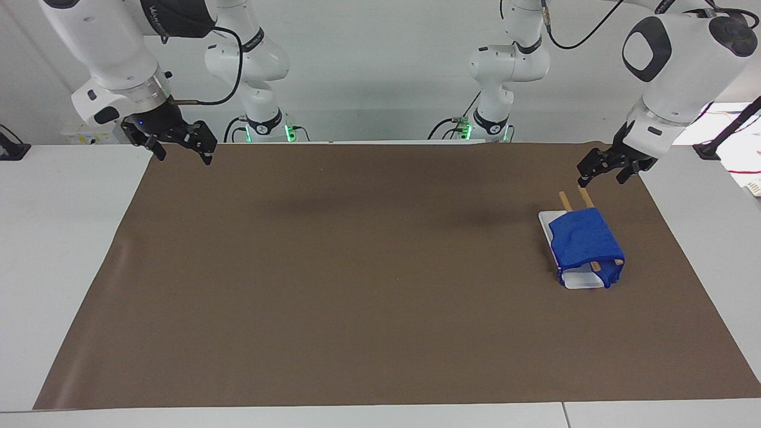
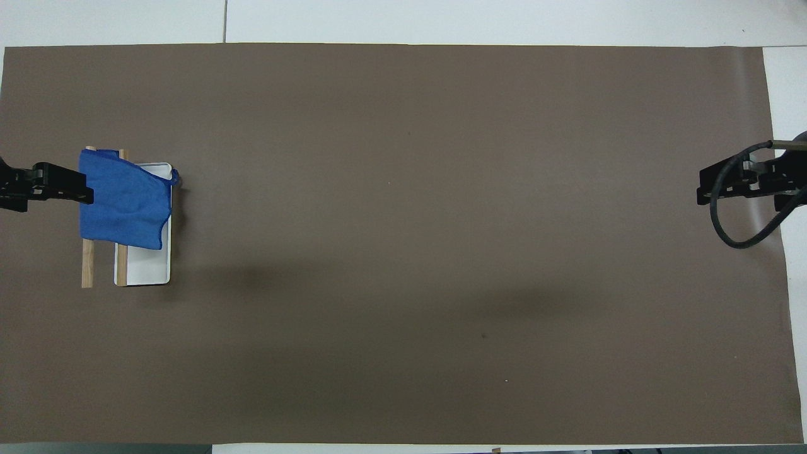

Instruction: Right arm passes towel to left arm to hang

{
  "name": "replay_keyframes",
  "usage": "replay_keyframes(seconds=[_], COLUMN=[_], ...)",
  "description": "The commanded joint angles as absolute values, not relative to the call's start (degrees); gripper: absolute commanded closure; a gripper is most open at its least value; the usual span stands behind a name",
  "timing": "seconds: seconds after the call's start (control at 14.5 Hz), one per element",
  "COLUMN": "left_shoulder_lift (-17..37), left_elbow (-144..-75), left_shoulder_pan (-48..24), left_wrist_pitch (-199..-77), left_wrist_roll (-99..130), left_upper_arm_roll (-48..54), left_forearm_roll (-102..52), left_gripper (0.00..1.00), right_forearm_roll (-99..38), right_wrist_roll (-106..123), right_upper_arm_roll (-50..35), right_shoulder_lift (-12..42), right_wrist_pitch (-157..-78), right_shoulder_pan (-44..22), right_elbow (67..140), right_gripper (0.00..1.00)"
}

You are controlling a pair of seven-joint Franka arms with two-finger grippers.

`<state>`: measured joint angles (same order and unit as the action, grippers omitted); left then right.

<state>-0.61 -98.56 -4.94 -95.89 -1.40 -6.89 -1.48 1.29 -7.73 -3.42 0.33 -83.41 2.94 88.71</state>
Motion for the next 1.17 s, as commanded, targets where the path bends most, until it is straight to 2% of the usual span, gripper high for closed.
replay_keyframes(seconds=[0.0,1.1], left_shoulder_lift=[-0.8,-1.0], left_elbow=[-97.8,-96.7], left_shoulder_pan=[-3.2,-4.0], left_wrist_pitch=[-93.8,-92.3], left_wrist_roll=[-5.4,-2.1], left_upper_arm_roll=[-7.1,-6.5], left_forearm_roll=[-2.2,-1.4], left_gripper=[0.00,0.00], right_forearm_roll=[0.3,0.3], right_wrist_roll=[-8.6,-8.6], right_upper_arm_roll=[-3.1,-3.1], right_shoulder_lift=[-1.1,-1.2], right_wrist_pitch=[-83.4,-84.0], right_shoulder_pan=[3.0,2.8], right_elbow=[90.2,90.4], right_gripper=[0.00,0.00])
